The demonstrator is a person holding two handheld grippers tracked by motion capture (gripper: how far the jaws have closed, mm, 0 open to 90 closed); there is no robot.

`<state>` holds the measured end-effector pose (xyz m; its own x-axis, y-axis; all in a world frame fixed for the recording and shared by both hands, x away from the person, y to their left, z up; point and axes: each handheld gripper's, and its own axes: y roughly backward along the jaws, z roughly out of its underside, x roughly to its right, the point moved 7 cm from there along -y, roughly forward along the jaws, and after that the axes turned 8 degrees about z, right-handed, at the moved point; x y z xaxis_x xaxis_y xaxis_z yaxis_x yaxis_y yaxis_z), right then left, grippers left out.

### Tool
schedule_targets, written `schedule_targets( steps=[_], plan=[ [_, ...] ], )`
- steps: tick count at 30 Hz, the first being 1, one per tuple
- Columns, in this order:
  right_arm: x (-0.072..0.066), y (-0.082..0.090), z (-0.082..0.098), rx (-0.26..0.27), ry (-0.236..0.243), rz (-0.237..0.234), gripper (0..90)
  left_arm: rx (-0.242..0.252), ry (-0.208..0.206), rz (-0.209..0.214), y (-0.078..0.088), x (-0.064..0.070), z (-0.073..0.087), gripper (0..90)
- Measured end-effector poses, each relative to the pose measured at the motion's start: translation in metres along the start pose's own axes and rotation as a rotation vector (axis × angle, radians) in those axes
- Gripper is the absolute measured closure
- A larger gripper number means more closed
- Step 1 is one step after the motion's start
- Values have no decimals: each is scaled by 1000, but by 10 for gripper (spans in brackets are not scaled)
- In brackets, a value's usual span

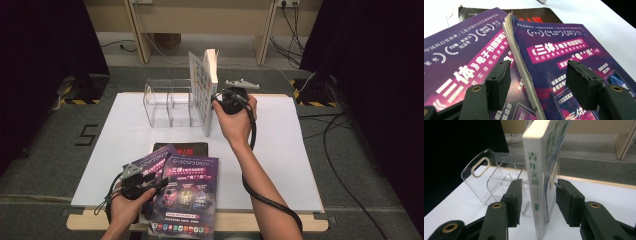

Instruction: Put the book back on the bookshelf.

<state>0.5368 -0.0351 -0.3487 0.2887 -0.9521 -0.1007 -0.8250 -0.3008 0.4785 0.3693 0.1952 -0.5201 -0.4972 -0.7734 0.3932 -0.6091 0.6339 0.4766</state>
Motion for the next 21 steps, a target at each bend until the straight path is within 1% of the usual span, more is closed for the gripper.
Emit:
schedule_targets(
  steps=[1,5,7,8,9,13,16,17,18,19,21],
  plan=[
    [1,0,2,-1,5,2,570,2,1,0,0,0,-1,361],
    [4,3,10,-13,-9,-6,569,1,0,2,-2,2,-3,361],
    [5,6,16,-27,-18,-18,569,-4,-6,2,-3,2,-4,362],
    [5,7,20,-35,-13,-17,572,-5,-3,4,-3,2,-4,362],
    [6,8,23,-44,-7,-15,576,-6,0,7,-3,3,-5,362],
    [11,10,38,-85,-20,-22,576,-10,-1,0,-4,2,-8,362],
    [14,12,50,-115,-19,-24,576,-16,1,-1,-6,2,-10,363],
    [15,12,53,-120,-14,-22,578,-20,1,0,-7,2,-10,363],
    [16,13,58,-132,-18,-20,581,-23,0,3,-8,3,-11,363],
    [18,13,63,-148,-11,-19,586,-27,-3,5,-10,3,-12,361],
    [20,13,72,-173,-15,-19,588,-33,2,5,-13,3,-14,361]
  ],
)
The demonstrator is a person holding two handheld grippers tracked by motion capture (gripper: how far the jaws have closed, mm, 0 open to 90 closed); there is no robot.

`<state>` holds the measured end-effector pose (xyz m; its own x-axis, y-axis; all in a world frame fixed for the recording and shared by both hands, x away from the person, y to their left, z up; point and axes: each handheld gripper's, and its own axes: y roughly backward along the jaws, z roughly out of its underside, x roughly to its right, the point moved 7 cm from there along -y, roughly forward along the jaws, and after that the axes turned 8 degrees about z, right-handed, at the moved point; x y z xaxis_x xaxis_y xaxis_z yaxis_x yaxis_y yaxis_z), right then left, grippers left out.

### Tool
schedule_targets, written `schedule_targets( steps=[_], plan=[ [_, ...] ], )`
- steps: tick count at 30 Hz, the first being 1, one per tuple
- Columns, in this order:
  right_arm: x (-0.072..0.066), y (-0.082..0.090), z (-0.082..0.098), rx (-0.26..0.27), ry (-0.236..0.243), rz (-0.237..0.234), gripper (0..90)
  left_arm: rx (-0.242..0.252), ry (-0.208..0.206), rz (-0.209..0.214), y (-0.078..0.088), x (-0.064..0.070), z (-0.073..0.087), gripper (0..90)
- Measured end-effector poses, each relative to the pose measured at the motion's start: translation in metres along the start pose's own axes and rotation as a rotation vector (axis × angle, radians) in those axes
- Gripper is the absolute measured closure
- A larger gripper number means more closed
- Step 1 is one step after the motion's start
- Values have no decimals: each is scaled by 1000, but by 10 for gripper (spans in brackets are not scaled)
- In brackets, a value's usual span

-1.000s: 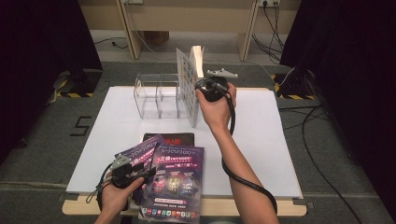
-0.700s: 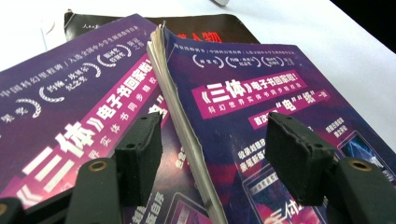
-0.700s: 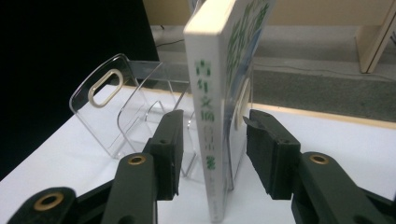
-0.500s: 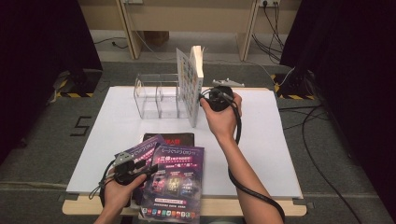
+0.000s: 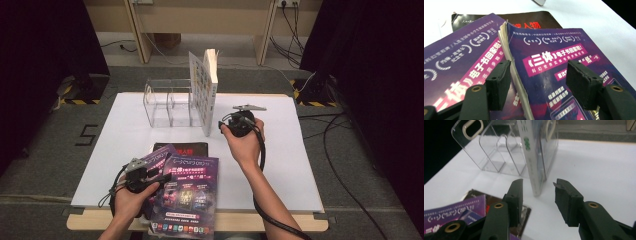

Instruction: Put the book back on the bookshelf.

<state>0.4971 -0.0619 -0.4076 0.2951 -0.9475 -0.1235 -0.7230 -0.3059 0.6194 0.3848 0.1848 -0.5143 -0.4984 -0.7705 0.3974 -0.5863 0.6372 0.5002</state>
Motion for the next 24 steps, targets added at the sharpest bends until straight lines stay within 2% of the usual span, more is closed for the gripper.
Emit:
schedule_targets(
  steps=[5,12,20,24],
  plan=[
    [5,-5,22,-56,-10,-11,588,-9,7,-12,-6,-4,-2,359],
    [7,-14,53,-137,1,-15,590,-10,11,-15,-10,-6,-3,360],
    [1,-24,77,-210,-23,-44,580,-23,23,-20,-13,-9,2,361],
    [-3,-32,88,-260,-29,-76,577,-27,28,-20,-14,-10,4,364]
  ],
)
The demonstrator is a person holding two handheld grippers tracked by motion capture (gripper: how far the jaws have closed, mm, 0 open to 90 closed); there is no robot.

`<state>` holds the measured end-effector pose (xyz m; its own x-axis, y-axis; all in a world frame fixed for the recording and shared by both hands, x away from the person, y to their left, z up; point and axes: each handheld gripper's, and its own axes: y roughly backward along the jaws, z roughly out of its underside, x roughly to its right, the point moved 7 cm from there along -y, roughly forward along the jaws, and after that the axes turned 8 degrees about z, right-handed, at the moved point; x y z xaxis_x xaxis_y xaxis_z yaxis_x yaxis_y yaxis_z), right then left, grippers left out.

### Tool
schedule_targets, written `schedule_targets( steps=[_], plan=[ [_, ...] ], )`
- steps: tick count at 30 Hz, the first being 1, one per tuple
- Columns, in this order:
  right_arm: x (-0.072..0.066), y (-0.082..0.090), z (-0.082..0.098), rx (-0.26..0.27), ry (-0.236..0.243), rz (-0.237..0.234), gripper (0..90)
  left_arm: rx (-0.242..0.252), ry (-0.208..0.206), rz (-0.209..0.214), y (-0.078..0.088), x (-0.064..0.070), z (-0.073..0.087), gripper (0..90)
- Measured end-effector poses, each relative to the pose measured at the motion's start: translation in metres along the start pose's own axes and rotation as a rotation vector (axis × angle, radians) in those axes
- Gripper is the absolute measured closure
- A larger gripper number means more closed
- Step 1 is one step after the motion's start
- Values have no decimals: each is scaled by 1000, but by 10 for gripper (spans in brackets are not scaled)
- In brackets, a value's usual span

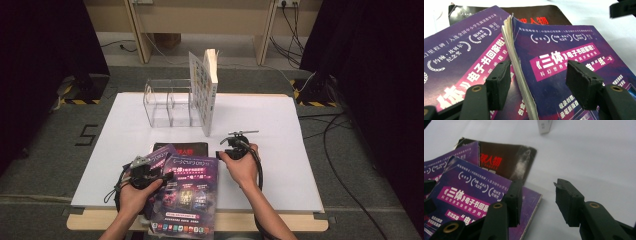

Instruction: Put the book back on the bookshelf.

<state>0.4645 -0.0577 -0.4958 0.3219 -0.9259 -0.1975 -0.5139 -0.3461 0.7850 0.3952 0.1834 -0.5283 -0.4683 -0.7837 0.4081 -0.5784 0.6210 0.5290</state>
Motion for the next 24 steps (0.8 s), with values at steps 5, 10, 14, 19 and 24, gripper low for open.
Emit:
schedule_targets(
  steps=[5,10,14,19,24],
  plan=[
    [-4,-12,6,-27,12,-7,569,1,7,-5,1,-1,1,366],
    [-7,-23,9,-59,11,-21,556,5,13,-10,4,-3,3,370],
    [-6,-27,8,-71,0,-23,552,7,10,-9,5,-3,4,370],
    [-7,-33,10,-87,-10,-36,543,0,-8,-17,6,-1,6,371],
    [-8,-36,10,-84,-18,-45,528,-1,-3,-15,5,-1,6,370]
  ],
)
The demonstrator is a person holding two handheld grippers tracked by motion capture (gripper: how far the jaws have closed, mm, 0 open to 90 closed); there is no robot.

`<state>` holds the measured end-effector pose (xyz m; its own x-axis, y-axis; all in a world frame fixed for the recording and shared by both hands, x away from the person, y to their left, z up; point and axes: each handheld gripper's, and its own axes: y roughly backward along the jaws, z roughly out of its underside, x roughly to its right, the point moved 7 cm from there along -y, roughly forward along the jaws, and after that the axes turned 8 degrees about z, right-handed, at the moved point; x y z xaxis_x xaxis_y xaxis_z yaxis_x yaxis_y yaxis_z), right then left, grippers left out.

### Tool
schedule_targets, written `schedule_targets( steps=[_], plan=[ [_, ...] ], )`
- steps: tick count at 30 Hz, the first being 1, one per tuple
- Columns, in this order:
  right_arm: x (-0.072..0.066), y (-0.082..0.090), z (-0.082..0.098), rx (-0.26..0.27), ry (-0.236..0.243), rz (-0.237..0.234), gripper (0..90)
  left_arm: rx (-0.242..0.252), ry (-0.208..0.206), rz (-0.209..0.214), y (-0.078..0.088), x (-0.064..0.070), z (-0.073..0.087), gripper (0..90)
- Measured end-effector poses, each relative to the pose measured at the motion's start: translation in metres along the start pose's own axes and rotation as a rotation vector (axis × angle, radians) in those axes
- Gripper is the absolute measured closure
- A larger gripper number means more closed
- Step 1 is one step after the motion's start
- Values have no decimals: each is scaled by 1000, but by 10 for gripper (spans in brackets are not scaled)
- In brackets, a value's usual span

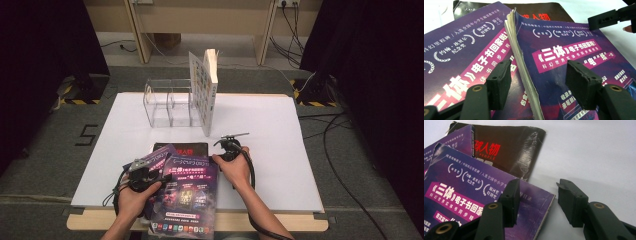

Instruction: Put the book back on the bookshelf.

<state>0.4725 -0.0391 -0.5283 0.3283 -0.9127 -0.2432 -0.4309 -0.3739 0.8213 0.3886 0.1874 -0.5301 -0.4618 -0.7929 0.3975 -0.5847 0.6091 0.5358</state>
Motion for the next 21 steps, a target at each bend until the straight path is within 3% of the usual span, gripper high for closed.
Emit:
schedule_targets(
  steps=[15,21],
  plan=[
    [-3,-1,1,18,-32,-19,536,-17,0,-14,-1,2,0,396],
    [-9,2,-1,17,-68,-80,588,-21,-10,-24,0,2,1,428]
  ],
)
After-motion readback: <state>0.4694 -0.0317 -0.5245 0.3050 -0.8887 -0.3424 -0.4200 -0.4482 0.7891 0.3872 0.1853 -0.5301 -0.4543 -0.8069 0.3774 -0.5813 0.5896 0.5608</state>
